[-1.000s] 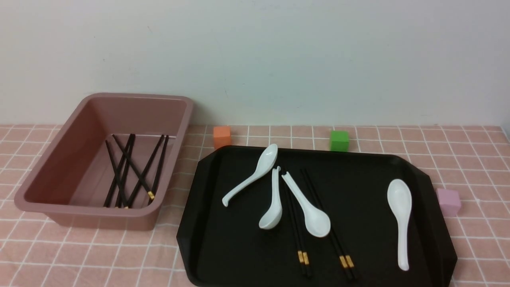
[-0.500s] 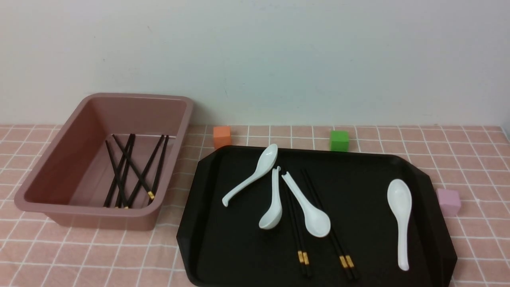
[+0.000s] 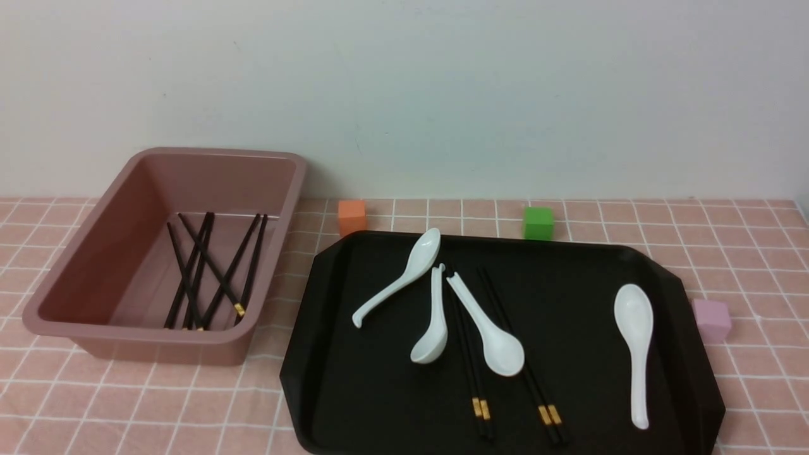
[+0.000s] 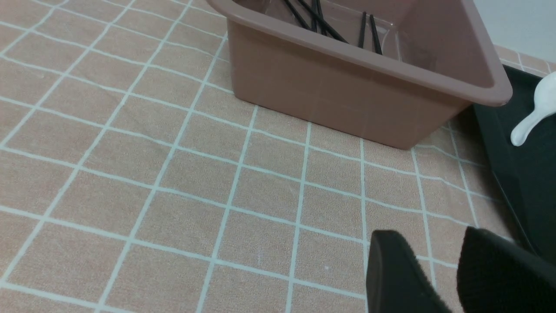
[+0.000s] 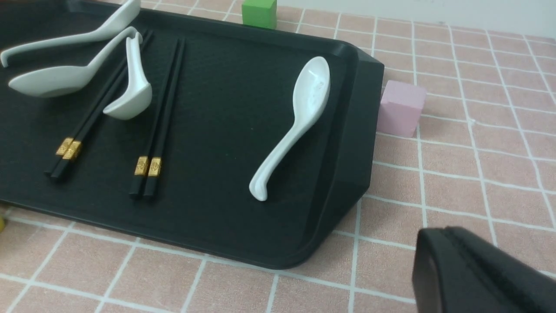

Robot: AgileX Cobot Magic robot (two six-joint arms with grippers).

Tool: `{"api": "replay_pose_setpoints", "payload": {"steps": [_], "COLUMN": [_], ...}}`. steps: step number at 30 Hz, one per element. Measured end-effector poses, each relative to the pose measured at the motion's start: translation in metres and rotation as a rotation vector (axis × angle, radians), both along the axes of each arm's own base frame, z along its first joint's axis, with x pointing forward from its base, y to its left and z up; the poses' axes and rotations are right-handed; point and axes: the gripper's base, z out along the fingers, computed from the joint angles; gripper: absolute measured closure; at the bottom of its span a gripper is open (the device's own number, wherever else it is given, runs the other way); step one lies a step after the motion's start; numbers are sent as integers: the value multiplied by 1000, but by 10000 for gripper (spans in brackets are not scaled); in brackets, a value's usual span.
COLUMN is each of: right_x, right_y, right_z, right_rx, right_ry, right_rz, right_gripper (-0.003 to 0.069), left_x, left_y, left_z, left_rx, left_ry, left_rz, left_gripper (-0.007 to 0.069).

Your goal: On pink tablecloth take chopsticks from black tray and put them in box.

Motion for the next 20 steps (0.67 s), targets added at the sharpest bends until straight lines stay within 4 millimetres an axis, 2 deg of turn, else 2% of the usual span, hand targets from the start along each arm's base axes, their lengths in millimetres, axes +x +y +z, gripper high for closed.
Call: {"api": "replay_pose_setpoints", "payload": {"steps": [20], "right_x": [0], "right_y": [0], "right_z": [0], "right_rx": [1], "right_ry": [0], "right_rz": [0], "right_gripper": [641], "left_x": [0], "left_y": [0], "left_z": [0], "left_rx": [0], "left_ry": [0], "left_rz": [0], "left_gripper": [386]}}
